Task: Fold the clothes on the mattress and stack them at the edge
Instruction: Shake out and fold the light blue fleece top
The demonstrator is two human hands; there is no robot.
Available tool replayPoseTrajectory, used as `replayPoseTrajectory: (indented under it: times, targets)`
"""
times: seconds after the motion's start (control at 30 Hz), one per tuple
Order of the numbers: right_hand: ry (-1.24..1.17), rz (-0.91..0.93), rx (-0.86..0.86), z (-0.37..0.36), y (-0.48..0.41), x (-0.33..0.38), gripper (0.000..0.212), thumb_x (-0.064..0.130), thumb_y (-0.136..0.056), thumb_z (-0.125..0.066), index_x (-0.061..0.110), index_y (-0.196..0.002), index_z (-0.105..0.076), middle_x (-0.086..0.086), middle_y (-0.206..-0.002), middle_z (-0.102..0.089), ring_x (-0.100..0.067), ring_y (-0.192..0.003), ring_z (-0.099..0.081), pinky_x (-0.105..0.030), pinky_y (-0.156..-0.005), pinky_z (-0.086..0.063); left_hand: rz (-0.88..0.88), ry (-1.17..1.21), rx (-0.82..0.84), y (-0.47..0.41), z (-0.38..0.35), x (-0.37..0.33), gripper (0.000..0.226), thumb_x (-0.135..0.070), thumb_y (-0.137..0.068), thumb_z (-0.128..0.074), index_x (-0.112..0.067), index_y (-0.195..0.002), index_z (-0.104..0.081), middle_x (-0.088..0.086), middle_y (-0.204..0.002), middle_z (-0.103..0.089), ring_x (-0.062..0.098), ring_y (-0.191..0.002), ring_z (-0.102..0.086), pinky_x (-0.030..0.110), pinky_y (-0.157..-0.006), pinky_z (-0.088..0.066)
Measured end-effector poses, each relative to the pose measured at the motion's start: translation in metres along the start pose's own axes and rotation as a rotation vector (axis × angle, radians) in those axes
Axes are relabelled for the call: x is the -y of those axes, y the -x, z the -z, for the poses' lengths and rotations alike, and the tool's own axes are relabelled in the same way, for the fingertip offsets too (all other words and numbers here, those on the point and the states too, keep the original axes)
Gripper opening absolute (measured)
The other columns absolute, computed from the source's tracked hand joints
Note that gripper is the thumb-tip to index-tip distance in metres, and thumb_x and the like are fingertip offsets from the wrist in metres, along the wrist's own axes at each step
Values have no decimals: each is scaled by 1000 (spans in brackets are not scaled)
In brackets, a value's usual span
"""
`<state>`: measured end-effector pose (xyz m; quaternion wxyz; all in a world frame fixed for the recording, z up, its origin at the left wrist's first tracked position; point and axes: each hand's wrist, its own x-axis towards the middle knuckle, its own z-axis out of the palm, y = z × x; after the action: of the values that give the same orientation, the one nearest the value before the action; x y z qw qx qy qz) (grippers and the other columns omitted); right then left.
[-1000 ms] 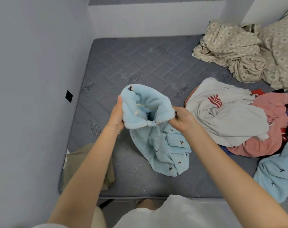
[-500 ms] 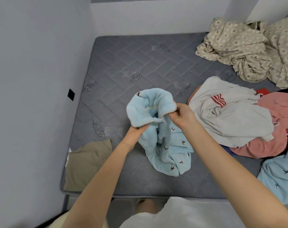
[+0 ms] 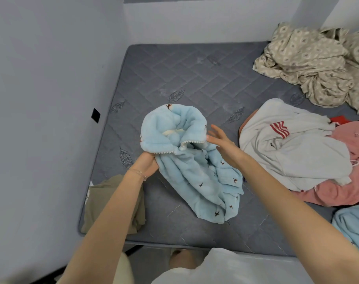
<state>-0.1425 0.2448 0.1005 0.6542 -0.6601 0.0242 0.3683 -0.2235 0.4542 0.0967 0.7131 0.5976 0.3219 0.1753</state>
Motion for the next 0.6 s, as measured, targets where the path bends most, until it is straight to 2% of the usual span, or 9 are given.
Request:
replayPoseTrajectory:
  times: [0.03,0.07,0.1,0.17,0.23,0.37,0.5,0.53,0.6]
  targets:
    - [-34,15,66,2,-2,0,66,38,-85,-63,32,-145,-35,13,-146,-39,-9,-136,-34,-34,-111,-24,136,90,56,-3,-2,-4,21,3,-84,-60,7,-105,-65,9,-97,-70,30,-109,-62,27,-96,-50]
    - [-80,31,101,3,-4,1,55,35,-84,-60,33,-137,-46,15,-142,-46,-8,-133,-40,-34,-110,-26,299,170,223,-4,-2,-18,23,2,-95,-47,6,-115,-57,3,-98,-66,24,-108,-60,21,-89,-52]
    - [-98,50,111,2,-6,2,45,31,-82,-56,36,-127,-54,17,-135,-53,-6,-128,-46,-32,-110,-30,305,31,210,3,-6,-22,31,0,-102,-32,7,-129,-46,1,-101,-60,18,-101,-59,21,-87,-52]
    - [-5,96,121,-1,-8,3,35,21,-88,-51,38,-118,-58,19,-129,-58,-6,-125,-50,-27,-107,-38,473,62,281,-7,9,-32,40,-6,-105,-15,6,-141,-30,8,-114,-50,17,-96,-53,29,-104,-38]
    - [132,118,107,-6,-11,3,35,14,-92,-56,35,-120,-56,16,-127,-59,-9,-125,-51,-26,-102,-42,487,149,327,-9,6,-33,40,-13,-106,-15,1,-135,-38,6,-115,-55,17,-99,-54,35,-110,-29]
    - [325,195,52,-16,-12,4,38,24,-87,-70,23,-123,-59,8,-121,-63,-8,-114,-57,-22,-93,-48,486,264,407,-13,5,-38,36,-18,-105,-20,-5,-121,-50,11,-127,-52,19,-109,-56,38,-112,-29]
    - [394,249,-71,-13,-10,6,27,18,-96,-57,-6,-106,-62,-30,-108,-63,-29,-92,-61,-44,-86,-47,372,207,422,-21,8,-40,40,-12,-101,-40,0,-140,-41,16,-141,-48,27,-132,-45,40,-114,-32]
    - [385,245,-101,-9,-10,8,32,18,-98,-53,-13,-106,-58,-34,-104,-61,-34,-85,-57,-48,-84,-45,346,189,408,-24,10,-41,41,-11,-100,-43,0,-140,-41,17,-139,-50,27,-130,-47,40,-112,-35]
    - [302,220,-155,-2,-6,17,33,19,-100,-49,-12,-108,-58,-31,-102,-61,-26,-86,-53,-47,-85,-44,286,73,385,-30,13,-47,37,-14,-99,-49,-1,-133,-49,16,-131,-58,26,-123,-54,39,-105,-43]
